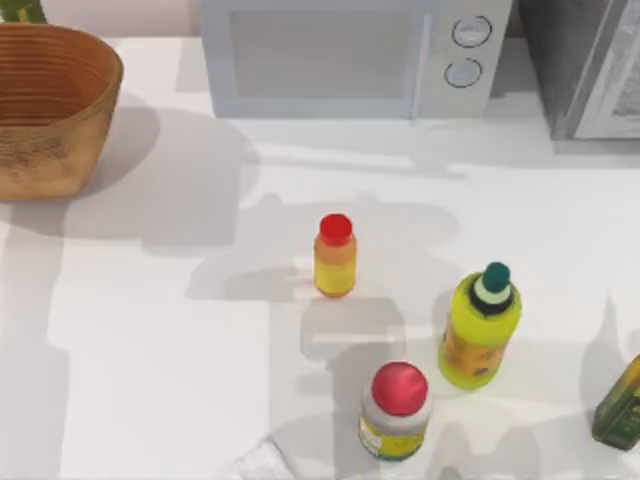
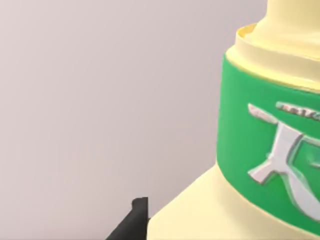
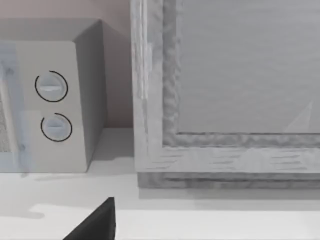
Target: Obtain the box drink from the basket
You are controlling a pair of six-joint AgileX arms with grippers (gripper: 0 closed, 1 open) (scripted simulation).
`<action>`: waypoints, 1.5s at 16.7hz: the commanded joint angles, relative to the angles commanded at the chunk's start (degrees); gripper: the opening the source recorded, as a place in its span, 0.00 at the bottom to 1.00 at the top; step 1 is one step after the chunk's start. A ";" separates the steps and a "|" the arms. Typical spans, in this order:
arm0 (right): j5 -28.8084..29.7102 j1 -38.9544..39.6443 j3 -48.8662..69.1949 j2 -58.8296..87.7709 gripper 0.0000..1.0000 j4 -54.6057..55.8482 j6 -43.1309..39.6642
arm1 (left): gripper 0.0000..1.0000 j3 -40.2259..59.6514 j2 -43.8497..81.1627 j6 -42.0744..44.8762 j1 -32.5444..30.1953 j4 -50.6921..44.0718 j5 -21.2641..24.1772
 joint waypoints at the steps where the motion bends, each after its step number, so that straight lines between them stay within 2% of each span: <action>1: 0.00 0.00 0.00 0.00 1.00 0.00 0.00 | 0.00 -2.75 -4.61 0.00 -0.39 -1.28 -0.41; 10: 0.00 0.00 0.00 0.00 1.00 0.00 0.00 | 0.00 -32.83 -53.11 -0.09 -4.29 -15.75 -4.89; 14: 0.00 0.00 0.00 0.00 1.00 0.00 0.00 | 0.00 -44.72 -69.73 -0.26 -5.71 -21.65 -6.66; 18: 0.00 0.00 0.00 0.00 1.00 0.00 0.00 | 0.00 -51.41 -77.76 -0.40 -6.47 -25.02 -7.66; 25: 0.00 0.00 0.00 0.00 1.00 0.00 0.00 | 0.00 -51.61 -77.41 -0.38 -6.80 -24.96 -8.23</action>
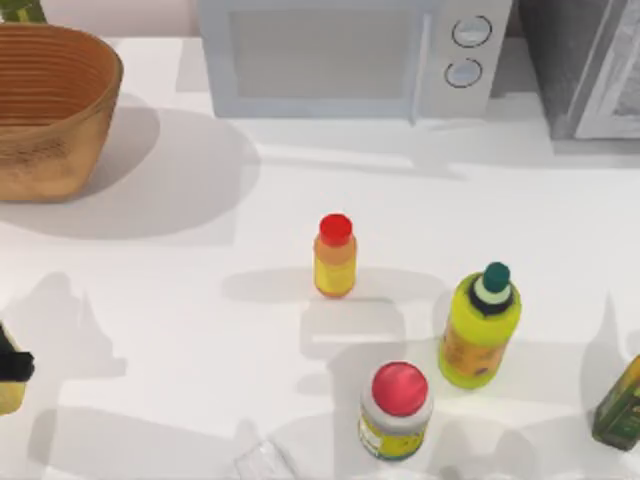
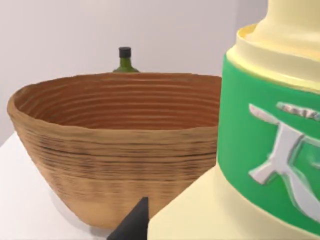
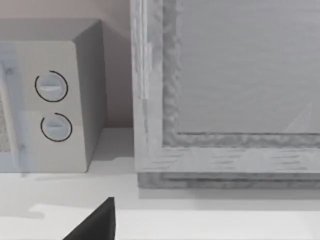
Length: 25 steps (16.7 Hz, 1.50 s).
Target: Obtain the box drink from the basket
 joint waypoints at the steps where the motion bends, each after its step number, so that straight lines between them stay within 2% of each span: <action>1: 0.00 0.00 0.00 0.00 1.00 0.00 0.00 | 0.00 0.44 1.17 -0.14 -0.91 0.48 -1.07; 4: 0.00 0.00 0.00 0.00 1.00 0.00 0.00 | 0.00 3.61 7.71 -0.63 -6.08 3.83 -7.30; 8: 0.00 0.00 0.00 0.00 1.00 0.00 0.00 | 0.00 11.51 21.72 -1.04 -17.15 11.99 -21.37; 12: 0.00 0.00 0.00 0.00 1.00 0.00 0.00 | 0.00 21.63 39.97 -1.21 -30.78 22.34 -40.27; 20: 0.00 0.00 0.00 0.00 1.00 0.00 0.00 | 0.00 40.71 80.05 -1.94 -56.47 41.53 -82.28; 23: 0.00 0.00 0.00 0.00 1.00 0.00 0.00 | 0.00 45.75 92.04 -2.47 -63.51 46.46 -95.36; 25: 0.00 0.00 0.00 0.00 1.00 0.00 0.00 | 0.00 48.13 98.04 -2.82 -66.99 48.78 -102.02</action>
